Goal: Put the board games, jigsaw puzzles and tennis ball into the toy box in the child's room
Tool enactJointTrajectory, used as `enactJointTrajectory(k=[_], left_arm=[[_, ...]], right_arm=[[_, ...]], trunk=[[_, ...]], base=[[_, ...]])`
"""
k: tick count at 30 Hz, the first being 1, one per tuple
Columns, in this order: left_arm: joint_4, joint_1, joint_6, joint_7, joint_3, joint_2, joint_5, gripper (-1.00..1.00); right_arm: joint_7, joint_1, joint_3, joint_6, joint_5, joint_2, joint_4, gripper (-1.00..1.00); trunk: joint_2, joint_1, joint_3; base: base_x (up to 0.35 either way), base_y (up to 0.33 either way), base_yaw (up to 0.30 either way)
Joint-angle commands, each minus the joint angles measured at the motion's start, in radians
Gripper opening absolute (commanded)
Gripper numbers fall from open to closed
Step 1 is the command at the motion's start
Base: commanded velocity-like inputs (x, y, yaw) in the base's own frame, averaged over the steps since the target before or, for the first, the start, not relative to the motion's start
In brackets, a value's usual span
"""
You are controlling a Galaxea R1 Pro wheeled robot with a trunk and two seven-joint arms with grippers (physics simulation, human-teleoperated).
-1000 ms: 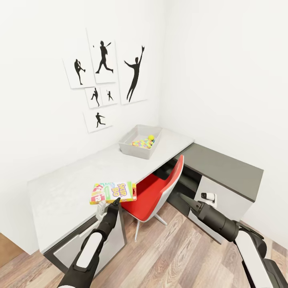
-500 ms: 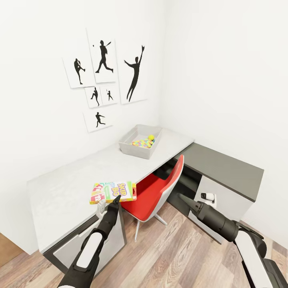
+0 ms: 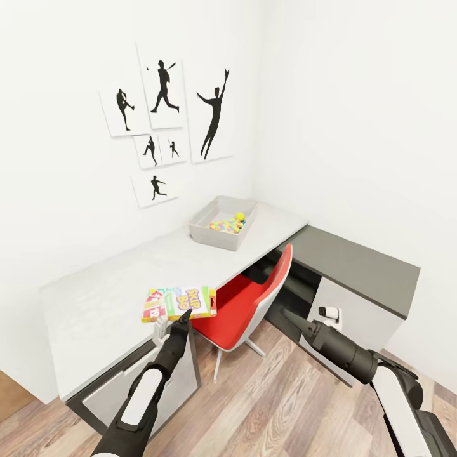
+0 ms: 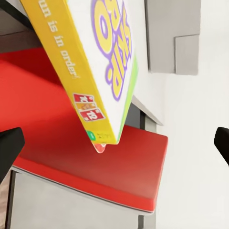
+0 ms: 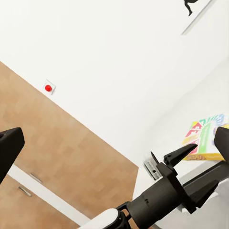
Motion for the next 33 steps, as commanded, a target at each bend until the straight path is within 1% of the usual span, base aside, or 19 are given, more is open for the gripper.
enactJointTrajectory(k=[1,33], left_arm=[[0.000,-0.001,0.010,-0.005,0.005,-0.001,0.011,1.00],[0.000,-0.001,0.011,-0.006,0.004,-0.001,0.007,1.00]], right_arm=[[0.001,-0.001,-0.001,0.006,-0.004,0.000,0.000,1.00],[-0.012,-0.001,0.001,0.006,-0.003,0.000,0.000,1.00]], trunk=[[-0.008,0.004,-0.004],[-0.232,0.127,-0.105]], base=[[0.000,0.000,0.000],[0.000,0.000,0.000]])
